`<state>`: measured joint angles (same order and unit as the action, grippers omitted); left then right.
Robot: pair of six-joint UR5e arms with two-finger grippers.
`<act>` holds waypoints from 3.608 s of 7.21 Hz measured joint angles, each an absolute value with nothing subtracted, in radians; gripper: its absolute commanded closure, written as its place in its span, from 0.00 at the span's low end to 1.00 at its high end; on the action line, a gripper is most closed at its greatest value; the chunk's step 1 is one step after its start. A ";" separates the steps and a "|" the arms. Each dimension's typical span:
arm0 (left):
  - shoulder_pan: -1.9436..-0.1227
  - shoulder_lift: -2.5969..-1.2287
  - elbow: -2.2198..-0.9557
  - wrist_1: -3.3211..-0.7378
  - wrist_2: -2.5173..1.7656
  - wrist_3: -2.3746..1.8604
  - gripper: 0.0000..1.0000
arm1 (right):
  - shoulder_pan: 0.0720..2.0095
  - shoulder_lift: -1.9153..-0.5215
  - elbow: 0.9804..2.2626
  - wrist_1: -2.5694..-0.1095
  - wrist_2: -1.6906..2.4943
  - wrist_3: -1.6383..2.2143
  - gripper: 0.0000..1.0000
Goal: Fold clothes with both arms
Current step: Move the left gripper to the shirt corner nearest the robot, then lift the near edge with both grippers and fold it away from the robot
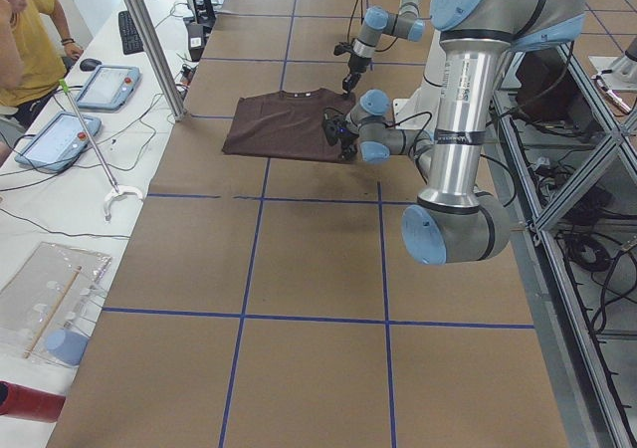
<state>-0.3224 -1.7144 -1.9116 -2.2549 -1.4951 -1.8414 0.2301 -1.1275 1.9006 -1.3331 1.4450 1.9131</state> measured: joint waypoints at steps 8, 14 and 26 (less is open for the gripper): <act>-0.252 -1.714 -1.875 -2.252 -1.480 -1.861 0.65 | 0.227 -1.125 1.898 -1.331 1.443 1.913 1.00; -0.243 -1.713 -1.951 -2.201 -1.481 -1.870 1.00 | 0.226 -1.129 1.928 -1.330 1.439 1.921 1.00; -0.388 -1.981 -2.058 -1.791 -1.485 -1.818 0.89 | 0.450 -1.011 1.909 -1.559 1.508 1.868 0.63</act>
<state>-0.3883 -1.9814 -2.0582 -1.7911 -1.4849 -1.8183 0.4500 -1.0107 1.9090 -1.5592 1.5079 1.8684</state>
